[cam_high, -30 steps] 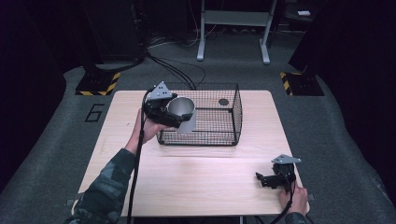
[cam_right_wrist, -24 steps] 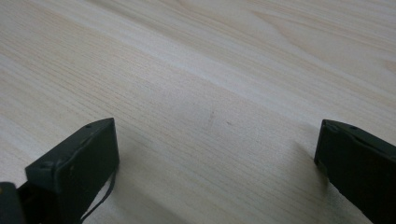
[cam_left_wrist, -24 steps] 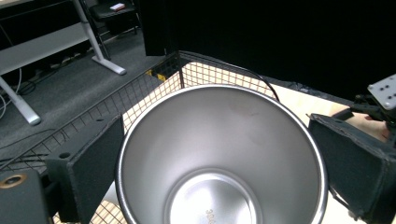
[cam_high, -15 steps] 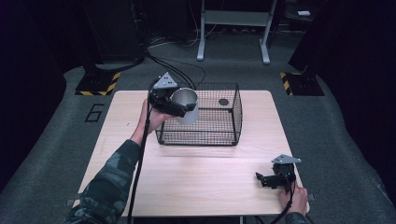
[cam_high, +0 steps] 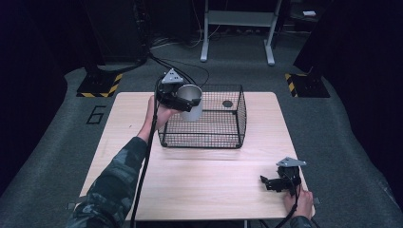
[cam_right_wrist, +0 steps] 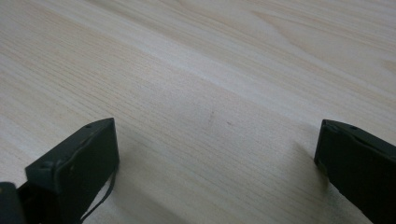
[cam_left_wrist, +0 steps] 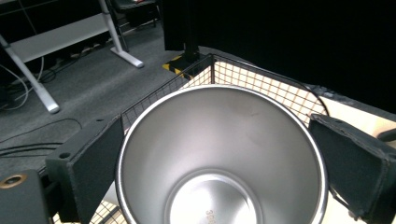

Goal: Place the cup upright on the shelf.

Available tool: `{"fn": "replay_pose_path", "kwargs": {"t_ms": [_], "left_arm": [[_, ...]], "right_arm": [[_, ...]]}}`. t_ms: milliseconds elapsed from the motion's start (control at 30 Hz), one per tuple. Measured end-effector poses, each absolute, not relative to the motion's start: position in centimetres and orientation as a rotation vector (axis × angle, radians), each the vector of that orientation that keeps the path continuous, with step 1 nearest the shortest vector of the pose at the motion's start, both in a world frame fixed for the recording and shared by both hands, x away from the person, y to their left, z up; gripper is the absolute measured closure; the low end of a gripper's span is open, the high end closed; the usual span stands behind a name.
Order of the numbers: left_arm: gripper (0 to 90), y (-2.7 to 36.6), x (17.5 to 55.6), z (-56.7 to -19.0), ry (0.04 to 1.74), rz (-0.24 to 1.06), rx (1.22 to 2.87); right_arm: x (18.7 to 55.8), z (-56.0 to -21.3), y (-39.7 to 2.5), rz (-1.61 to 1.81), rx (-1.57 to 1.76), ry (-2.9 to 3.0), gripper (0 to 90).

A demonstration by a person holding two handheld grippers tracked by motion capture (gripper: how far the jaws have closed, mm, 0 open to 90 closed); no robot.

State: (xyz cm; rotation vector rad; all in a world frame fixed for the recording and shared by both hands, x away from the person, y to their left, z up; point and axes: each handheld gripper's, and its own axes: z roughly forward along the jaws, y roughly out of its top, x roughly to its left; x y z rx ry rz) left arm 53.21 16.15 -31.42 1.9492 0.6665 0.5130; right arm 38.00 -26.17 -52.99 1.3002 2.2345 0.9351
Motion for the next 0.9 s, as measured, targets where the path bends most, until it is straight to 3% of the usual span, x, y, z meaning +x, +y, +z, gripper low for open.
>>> {"fn": "replay_pose_path", "kwargs": {"t_ms": [900], "left_arm": [[6.6, 14.8, 55.9, -34.8, 0.775, 0.489, 1.977]], "right_arm": [[38.0, -53.0, -26.1, 0.938, 1.306, 2.230, 0.0]]}}
